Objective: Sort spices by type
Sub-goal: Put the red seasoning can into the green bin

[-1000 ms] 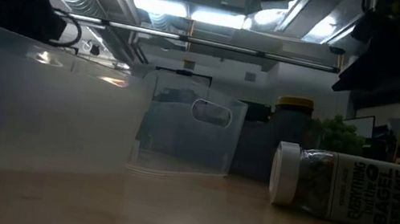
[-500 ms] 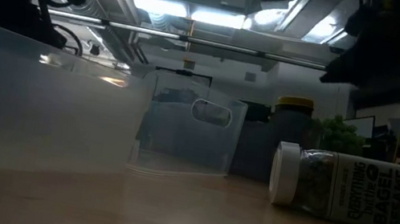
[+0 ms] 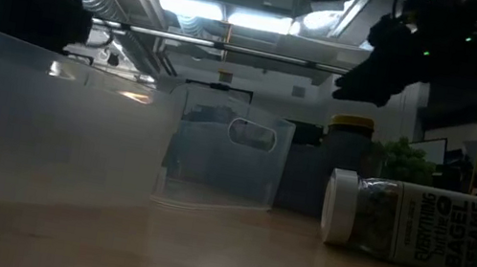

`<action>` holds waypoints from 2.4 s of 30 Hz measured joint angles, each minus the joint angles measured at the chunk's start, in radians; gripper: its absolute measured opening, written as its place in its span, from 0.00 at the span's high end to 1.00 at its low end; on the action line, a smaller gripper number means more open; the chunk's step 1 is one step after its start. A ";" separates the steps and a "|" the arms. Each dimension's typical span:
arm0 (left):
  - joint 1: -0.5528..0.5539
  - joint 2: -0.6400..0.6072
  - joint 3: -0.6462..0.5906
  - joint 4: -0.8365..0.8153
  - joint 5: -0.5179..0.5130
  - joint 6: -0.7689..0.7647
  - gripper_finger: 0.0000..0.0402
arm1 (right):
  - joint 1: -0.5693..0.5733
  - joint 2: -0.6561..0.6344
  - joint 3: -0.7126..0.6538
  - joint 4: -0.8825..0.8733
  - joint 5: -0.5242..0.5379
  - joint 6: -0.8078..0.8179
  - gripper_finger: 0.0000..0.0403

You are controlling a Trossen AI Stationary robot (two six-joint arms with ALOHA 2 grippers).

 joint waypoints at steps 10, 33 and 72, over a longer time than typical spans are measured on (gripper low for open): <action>0.000 -0.170 0.067 0.110 -0.225 0.144 0.58 | 0.000 0.132 0.000 0.289 0.000 -0.007 0.41; 0.223 0.026 -0.170 0.938 -0.771 0.735 0.57 | 0.074 0.299 0.088 0.479 0.046 -0.038 0.41; 0.518 0.614 -0.216 1.521 -0.706 0.856 0.54 | 0.074 0.299 0.089 0.477 0.046 -0.039 0.41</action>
